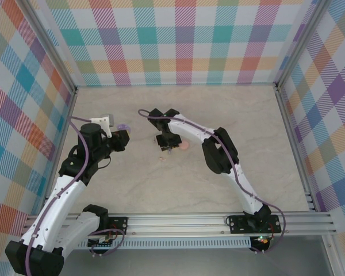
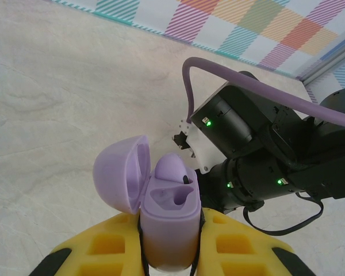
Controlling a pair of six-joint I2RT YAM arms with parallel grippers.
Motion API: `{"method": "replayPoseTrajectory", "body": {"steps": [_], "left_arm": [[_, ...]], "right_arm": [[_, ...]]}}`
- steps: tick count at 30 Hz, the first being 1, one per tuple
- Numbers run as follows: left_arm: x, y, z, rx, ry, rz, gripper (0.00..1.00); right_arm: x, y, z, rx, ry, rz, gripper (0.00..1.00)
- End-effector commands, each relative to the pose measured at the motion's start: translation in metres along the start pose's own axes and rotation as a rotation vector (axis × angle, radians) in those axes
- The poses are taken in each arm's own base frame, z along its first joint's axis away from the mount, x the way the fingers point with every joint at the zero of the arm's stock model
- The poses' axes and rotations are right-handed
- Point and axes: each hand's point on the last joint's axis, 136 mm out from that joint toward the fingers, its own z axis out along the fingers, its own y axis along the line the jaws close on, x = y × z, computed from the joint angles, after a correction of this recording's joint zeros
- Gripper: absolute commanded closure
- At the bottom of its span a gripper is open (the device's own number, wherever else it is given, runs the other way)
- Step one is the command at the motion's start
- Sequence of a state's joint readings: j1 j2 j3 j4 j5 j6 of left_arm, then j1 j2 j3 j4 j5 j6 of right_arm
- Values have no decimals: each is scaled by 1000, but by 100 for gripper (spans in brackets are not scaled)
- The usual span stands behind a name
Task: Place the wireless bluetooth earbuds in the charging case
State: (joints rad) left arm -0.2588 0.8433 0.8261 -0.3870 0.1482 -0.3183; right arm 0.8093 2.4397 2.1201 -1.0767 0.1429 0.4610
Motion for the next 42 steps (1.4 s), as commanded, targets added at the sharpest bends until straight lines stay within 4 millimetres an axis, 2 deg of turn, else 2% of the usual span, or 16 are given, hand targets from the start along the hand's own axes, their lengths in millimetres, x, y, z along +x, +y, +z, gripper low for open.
{"method": "replayPoseTrajectory", "body": {"steps": [1,15,24,42], "left_arm": [[-6,0,0,13,-30,3,100],[-5,0,0,16,-30,2,100],[-6,0,-1,17,-34,2,100],[-6,-1,0,22,-33,5,100]], "right_arm": [[21,-9,14,77,82,-3,68],[24,-9,14,96,82,-14,74],[22,-11,-3,96,62,-24,65],[26,-2,-11,60,70,-11,68]]}}
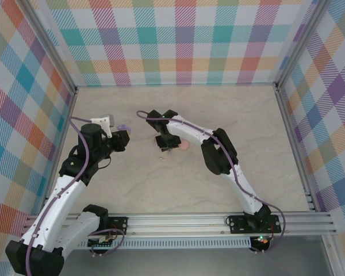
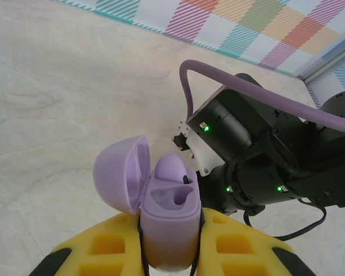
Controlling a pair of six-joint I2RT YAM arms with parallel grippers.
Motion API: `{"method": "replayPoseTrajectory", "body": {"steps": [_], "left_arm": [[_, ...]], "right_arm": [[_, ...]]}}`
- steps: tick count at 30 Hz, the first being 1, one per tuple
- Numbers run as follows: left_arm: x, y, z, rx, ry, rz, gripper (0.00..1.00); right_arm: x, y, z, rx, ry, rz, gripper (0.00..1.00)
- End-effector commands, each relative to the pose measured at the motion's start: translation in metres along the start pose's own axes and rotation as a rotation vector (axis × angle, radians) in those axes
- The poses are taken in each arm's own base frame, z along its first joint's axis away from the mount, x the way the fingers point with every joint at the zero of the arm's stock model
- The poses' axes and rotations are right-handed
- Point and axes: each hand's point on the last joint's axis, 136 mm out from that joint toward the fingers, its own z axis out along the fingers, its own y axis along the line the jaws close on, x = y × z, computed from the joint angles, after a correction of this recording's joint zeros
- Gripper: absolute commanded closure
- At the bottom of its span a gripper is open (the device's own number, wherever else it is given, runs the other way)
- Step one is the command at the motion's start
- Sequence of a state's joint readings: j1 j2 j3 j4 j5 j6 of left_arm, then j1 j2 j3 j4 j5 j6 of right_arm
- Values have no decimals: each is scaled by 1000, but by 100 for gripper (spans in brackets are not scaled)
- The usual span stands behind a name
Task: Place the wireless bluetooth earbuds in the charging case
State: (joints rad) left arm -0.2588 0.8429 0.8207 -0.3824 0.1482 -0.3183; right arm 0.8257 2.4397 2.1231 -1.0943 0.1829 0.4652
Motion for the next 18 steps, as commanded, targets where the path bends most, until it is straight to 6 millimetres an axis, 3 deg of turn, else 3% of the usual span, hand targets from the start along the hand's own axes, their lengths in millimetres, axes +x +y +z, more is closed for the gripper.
{"method": "replayPoseTrajectory", "body": {"steps": [1,18], "left_arm": [[-7,-1,-1,21,-34,4,100],[-5,-1,-3,21,-35,5,100]], "right_arm": [[23,-2,-9,20,79,3,68],[30,3,-8,21,84,-6,69]]}}
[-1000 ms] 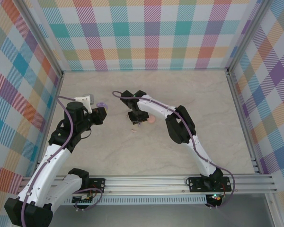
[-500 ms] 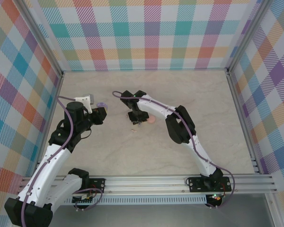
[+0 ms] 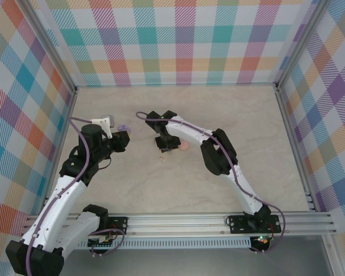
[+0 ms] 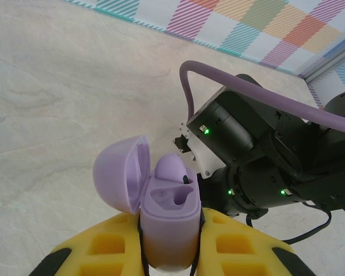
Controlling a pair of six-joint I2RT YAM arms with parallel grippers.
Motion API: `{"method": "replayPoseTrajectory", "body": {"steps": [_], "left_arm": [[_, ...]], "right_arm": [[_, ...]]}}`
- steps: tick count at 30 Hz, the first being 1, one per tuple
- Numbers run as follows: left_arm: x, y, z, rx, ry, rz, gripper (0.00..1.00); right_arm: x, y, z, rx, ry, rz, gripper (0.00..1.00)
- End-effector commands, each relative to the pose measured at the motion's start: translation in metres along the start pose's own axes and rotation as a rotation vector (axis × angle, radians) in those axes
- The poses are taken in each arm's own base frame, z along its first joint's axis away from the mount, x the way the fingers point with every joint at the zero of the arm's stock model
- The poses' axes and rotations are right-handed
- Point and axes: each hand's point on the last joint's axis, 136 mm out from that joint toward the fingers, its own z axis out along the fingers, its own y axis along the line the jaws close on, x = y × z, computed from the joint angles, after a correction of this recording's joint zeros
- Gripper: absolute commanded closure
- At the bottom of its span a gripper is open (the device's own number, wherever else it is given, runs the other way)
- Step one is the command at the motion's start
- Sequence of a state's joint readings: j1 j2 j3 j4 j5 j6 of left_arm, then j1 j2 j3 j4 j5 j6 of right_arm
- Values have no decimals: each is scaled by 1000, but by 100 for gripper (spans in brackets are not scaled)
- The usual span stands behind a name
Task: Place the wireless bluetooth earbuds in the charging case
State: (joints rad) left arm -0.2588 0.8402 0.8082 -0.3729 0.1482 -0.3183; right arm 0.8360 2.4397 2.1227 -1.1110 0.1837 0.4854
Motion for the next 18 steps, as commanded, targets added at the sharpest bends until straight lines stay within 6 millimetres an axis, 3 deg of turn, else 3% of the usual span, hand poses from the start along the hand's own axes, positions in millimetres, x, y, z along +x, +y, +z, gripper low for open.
{"method": "replayPoseTrajectory", "body": {"steps": [1,12,18], "left_arm": [[-7,-2,-4,21,-36,5,100],[-5,-2,-5,21,-32,5,100],[-4,-5,-4,42,-23,11,100]], "right_arm": [[25,0,-5,17,73,-15,69],[25,0,13,24,80,6,76],[19,-9,6,-6,28,34,81]]}}
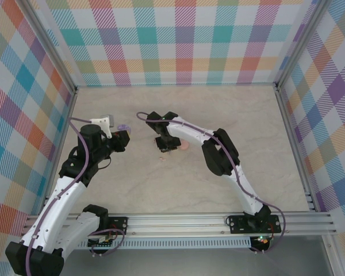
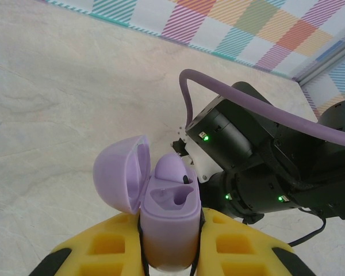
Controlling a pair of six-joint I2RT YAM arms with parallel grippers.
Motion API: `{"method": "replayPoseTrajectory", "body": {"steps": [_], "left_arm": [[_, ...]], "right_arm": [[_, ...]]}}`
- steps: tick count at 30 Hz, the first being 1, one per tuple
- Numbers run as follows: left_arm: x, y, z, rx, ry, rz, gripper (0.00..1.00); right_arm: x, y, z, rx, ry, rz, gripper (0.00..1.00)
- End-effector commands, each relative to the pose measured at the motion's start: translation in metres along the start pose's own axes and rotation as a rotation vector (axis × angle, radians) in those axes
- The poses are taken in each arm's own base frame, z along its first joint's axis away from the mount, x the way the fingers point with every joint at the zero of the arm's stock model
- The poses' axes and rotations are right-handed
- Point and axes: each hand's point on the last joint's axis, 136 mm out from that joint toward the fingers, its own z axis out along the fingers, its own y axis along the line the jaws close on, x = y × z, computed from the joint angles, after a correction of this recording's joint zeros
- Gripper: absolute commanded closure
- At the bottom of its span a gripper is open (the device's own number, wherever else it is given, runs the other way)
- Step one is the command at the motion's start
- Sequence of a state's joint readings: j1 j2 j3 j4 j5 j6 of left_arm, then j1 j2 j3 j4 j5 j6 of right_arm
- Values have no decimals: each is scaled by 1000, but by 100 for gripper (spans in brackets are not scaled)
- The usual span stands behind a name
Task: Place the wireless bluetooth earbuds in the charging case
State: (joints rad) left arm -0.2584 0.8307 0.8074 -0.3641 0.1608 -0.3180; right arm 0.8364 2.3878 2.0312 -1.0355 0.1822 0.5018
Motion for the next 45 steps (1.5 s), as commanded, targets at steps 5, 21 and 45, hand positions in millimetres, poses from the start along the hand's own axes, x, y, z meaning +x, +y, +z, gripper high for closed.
{"method": "replayPoseTrajectory", "body": {"steps": [5,21,45], "left_arm": [[4,-7,6,69,7,8,100],[26,-28,53,326,-22,88,100],[71,-118,44,678,-56,639,100]], "right_arm": [[8,-18,-10,-56,-7,56,81],[-16,-50,-93,-379,-288,126,81],[18,-20,-285,-743,-726,-251,79]]}}
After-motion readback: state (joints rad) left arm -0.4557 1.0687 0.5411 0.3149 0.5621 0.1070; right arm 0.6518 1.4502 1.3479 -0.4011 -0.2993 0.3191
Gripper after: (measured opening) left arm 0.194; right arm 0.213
